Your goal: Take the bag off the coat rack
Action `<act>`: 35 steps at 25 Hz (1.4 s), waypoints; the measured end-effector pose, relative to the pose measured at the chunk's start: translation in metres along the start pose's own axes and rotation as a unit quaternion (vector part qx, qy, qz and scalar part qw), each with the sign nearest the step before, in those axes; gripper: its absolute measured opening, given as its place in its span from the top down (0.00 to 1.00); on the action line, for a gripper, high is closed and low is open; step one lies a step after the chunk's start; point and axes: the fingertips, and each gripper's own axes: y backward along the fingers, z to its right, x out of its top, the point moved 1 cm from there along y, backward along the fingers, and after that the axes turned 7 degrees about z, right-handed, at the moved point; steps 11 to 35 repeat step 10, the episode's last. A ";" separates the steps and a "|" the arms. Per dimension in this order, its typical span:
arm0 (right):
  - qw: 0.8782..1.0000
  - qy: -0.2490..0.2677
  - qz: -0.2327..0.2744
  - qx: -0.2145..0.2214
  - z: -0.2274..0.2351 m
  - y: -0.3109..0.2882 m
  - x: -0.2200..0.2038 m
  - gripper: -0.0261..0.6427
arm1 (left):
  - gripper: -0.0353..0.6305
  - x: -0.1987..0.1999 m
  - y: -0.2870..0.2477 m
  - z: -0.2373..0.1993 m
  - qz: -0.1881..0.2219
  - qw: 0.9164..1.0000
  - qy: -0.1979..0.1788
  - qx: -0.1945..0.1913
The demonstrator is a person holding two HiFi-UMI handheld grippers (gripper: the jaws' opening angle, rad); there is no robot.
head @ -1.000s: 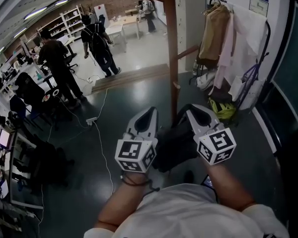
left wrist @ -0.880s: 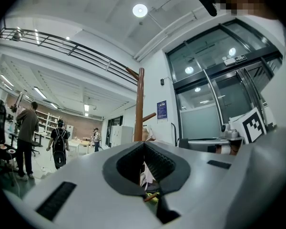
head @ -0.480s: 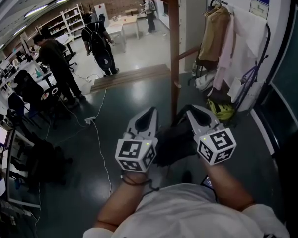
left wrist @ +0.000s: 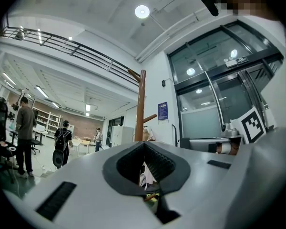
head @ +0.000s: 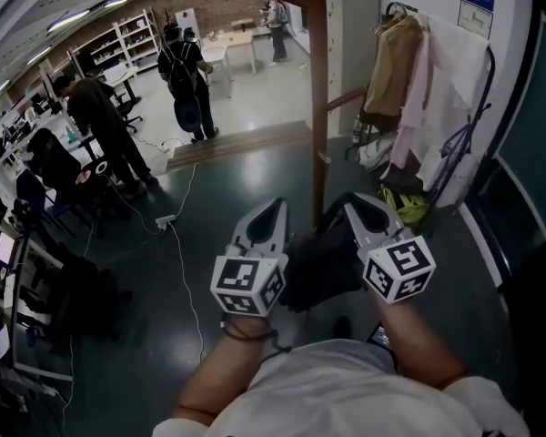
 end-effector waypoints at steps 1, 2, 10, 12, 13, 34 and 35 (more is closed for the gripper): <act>1.000 -0.001 0.000 0.000 0.000 0.001 0.000 0.93 | 0.94 0.000 0.000 0.001 0.000 1.000 0.000 0.000; 1.000 -0.002 0.000 0.000 0.000 0.002 0.000 0.93 | 0.94 0.000 0.000 0.002 0.000 1.000 -0.001 0.000; 1.000 0.000 0.003 0.002 0.000 0.006 0.003 0.93 | 0.94 -0.001 0.001 0.007 -0.001 1.000 -0.002 0.000; 1.000 0.000 0.003 0.002 0.000 0.006 0.003 0.93 | 0.94 -0.001 0.001 0.007 -0.001 1.000 -0.002 0.000; 1.000 0.000 0.003 0.002 0.000 0.006 0.003 0.93 | 0.94 -0.001 0.001 0.007 -0.001 1.000 -0.002 0.000; 1.000 0.000 0.003 0.002 0.000 0.006 0.003 0.93 | 0.94 -0.001 0.001 0.007 -0.001 1.000 -0.002 0.000; 1.000 0.000 0.003 0.002 0.000 0.006 0.003 0.93 | 0.94 -0.001 0.001 0.007 -0.001 1.000 -0.002 0.000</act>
